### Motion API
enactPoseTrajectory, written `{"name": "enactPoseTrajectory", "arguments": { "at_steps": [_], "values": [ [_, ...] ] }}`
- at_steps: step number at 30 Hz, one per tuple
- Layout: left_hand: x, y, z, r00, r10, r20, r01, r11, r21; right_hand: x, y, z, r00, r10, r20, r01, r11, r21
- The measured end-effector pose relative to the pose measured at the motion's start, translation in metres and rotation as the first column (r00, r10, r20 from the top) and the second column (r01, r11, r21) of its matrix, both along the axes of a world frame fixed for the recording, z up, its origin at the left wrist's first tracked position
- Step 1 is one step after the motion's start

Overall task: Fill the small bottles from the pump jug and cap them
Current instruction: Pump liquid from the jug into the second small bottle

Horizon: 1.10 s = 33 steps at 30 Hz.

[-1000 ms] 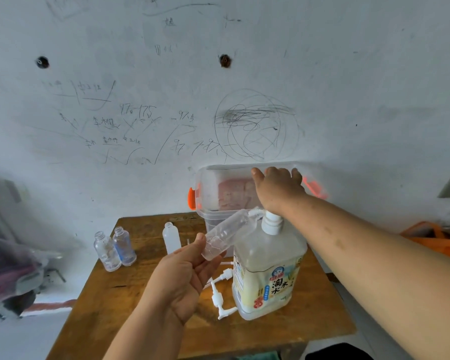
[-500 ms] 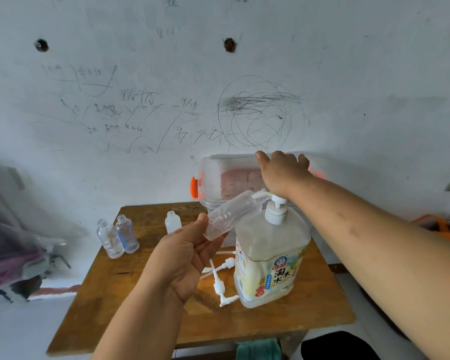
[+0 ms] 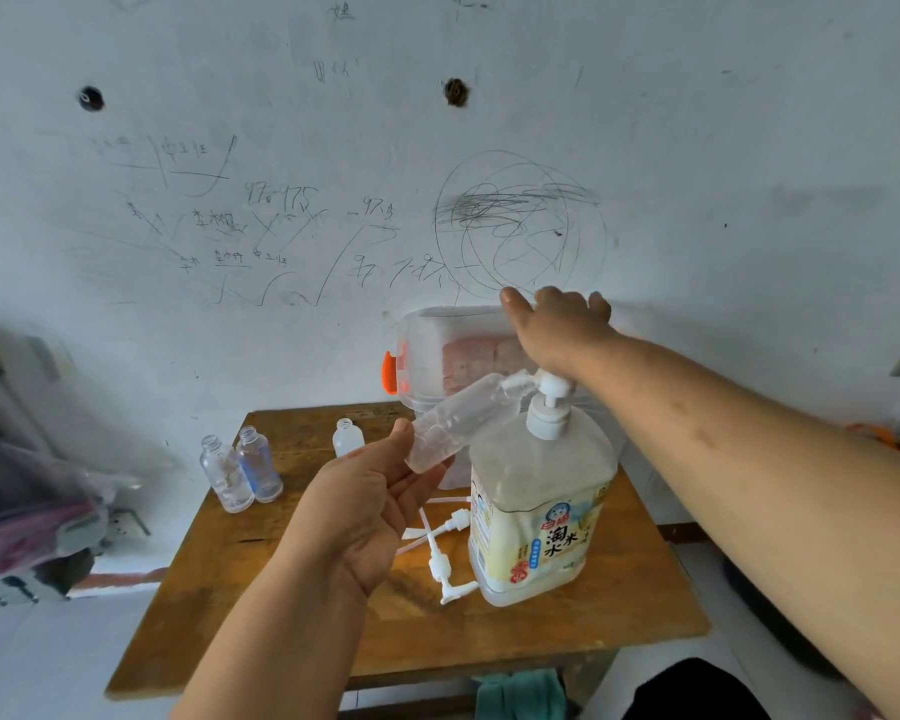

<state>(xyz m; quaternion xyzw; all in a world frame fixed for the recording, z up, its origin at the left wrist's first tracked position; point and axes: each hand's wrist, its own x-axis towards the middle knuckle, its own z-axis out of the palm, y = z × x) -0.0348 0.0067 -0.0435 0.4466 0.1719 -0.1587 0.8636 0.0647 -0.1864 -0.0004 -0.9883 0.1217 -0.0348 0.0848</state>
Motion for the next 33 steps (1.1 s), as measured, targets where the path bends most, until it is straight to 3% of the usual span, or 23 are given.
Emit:
{"name": "enactPoseTrajectory", "arguments": {
  "at_steps": [6,13,24,28,33],
  "values": [
    [0.005,0.001,-0.002,1.000,-0.011,0.021,0.011,1.000,-0.011,-0.014,0.005,0.003,1.000,-0.022,0.021,0.019,0.993,0.112],
    [0.010,0.001,-0.012,1.000,-0.012,0.001,0.012,1.000,-0.003,0.002,-0.001,-0.023,0.995,-0.036,-0.094,0.036,0.999,0.004],
    [0.004,0.002,-0.001,1.000,-0.018,0.019,0.018,1.000,-0.012,-0.016,0.003,0.010,0.994,0.099,0.041,-0.099,0.995,0.008],
    [0.006,0.003,0.001,0.999,-0.013,0.035,0.014,1.000,-0.022,-0.015,0.003,0.005,0.993,0.105,-0.057,-0.111,0.986,-0.127],
    [0.009,0.002,-0.005,0.999,-0.032,0.034,0.032,0.999,-0.014,-0.013,0.004,0.005,0.993,0.089,-0.077,-0.097,0.990,-0.099]
  ]
}}
